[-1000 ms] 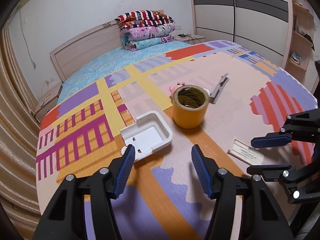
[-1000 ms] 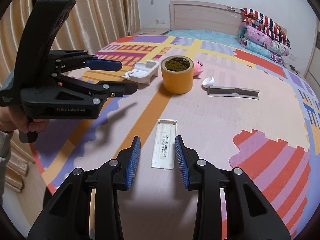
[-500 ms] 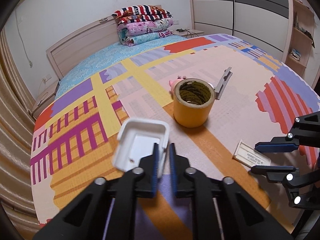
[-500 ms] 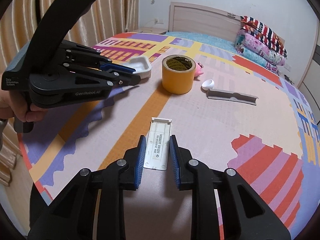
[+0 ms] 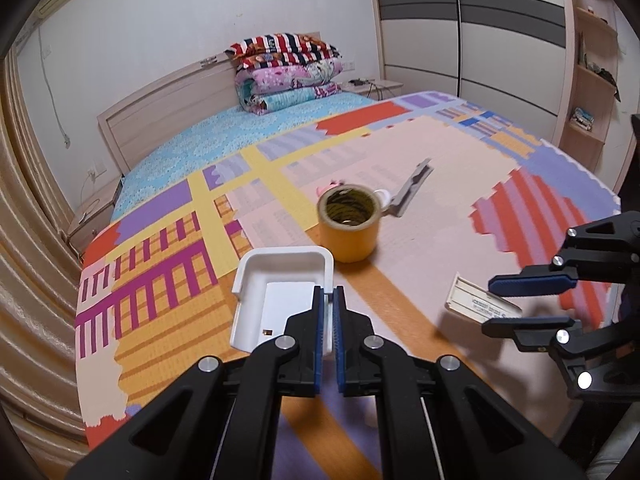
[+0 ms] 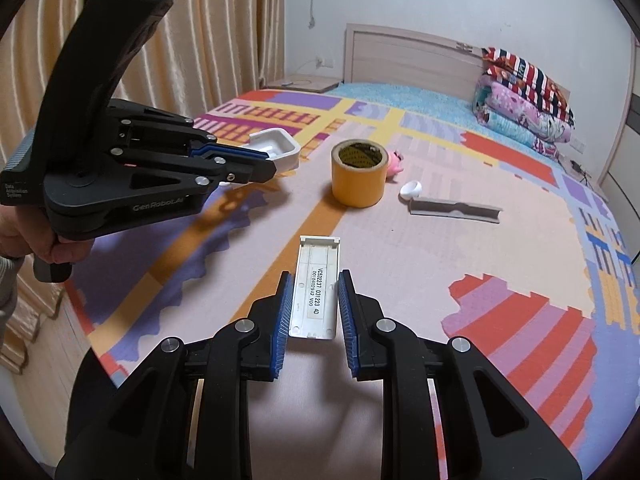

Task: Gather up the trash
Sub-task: 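Grasp the white plastic tray with the left tool while the right tool grasps the paper strip, then lift the tray and paper strip and carry both tools over the trash bin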

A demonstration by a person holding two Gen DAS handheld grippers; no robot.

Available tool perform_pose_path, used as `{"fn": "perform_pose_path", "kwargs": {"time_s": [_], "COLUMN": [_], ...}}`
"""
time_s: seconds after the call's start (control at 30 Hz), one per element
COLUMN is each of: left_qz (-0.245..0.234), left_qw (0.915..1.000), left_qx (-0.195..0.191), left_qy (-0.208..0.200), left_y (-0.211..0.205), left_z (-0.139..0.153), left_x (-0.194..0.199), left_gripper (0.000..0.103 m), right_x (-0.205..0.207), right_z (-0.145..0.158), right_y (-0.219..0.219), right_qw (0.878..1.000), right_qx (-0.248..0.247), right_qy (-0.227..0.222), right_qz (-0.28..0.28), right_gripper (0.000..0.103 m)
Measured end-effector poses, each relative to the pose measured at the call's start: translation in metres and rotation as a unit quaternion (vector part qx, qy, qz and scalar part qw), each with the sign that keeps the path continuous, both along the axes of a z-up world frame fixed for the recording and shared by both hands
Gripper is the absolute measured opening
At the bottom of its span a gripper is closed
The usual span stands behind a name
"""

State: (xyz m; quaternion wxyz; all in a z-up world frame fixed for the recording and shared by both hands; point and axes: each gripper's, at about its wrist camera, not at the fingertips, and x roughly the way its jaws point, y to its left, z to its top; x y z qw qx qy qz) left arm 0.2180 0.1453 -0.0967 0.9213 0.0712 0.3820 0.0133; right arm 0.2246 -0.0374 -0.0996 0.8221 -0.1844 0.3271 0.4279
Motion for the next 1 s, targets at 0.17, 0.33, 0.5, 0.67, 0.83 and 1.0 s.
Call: {"fn": "perform_pose_path", "kwargs": {"time_s": [0.17,0.33,0.5,0.67,0.83,1.0], "left_qz": [-0.008,-0.016,-0.028,-0.040,-0.045,-0.052], "left_qw": [0.9999,0.9995,0.9988,0.9985,0.9984,0.9982], "left_qx": [0.005,0.008,0.006,0.005,-0.002,-0.012], "left_qy": [-0.012,-0.027,-0.039,-0.037,-0.036,-0.026], "left_y": [-0.019,-0.038,-0.061,-0.086,-0.104,-0.119], "left_z": [0.011,0.022,0.033,0.034,0.034,0.028], "left_x": [-0.021,-0.044,-0.070,-0.091,-0.110,-0.127], "left_gripper": [0.004,0.004,0.004,0.004,0.004,0.004], "right_x": [-0.008,-0.022,-0.040,-0.059,-0.074,-0.089], "right_z": [0.009,0.019,0.023,0.023,0.021,0.016], "right_y": [-0.013,-0.030,-0.047,-0.063,-0.079,-0.092], "right_qw": [1.000,1.000,0.999,0.999,0.999,0.999], "right_qx": [0.008,0.015,0.018,0.016,0.015,0.012], "right_qy": [-0.007,-0.018,-0.021,-0.024,-0.020,-0.016], "right_qz": [0.005,0.012,0.021,0.032,0.039,0.049], "right_gripper": [0.023,0.023,0.023,0.023,0.023,0.023]}}
